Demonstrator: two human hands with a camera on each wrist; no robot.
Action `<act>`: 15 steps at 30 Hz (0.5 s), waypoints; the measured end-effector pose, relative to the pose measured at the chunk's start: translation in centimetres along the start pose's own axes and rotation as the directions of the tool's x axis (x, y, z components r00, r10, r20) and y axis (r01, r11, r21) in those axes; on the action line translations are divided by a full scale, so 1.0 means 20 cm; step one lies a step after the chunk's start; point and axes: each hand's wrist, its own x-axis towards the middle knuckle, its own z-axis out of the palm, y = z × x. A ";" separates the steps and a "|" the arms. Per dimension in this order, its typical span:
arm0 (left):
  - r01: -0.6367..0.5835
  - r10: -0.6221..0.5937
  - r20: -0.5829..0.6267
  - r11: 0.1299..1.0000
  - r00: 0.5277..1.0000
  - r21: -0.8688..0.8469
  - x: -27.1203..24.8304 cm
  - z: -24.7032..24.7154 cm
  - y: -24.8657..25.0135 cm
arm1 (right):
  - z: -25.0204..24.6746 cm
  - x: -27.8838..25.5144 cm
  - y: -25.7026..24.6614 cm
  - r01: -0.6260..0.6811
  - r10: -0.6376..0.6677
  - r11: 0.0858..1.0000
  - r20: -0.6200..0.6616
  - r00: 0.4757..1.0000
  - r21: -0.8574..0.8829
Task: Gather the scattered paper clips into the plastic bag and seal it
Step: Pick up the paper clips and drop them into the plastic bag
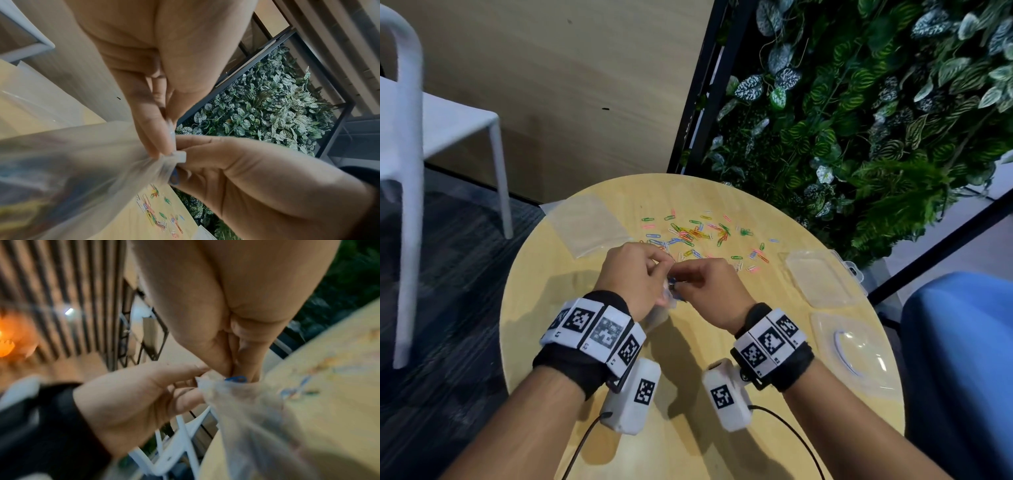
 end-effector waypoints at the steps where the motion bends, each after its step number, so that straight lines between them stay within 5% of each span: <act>1: -0.001 0.001 -0.001 1.000 1.000 0.000 0.00 -0.01 0.00 | 0.01 0.01 0.00 -0.048 0.047 0.996 0.022 0.999 0.071; 3: 0.005 -0.005 0.011 1.000 1.000 -0.013 0.00 -0.01 0.00 | 0.03 0.02 -0.01 -0.083 0.082 0.994 0.020 0.996 0.071; 7: -0.004 0.004 0.031 1.000 1.000 0.018 0.00 0.00 0.00 | 0.03 0.03 -0.05 0.071 -0.062 0.958 0.038 0.997 -0.277; 15: 0.028 -0.030 0.049 0.999 0.998 0.040 0.00 0.03 -0.04 | -0.11 0.03 -0.06 0.225 -0.161 0.933 0.236 0.958 -0.280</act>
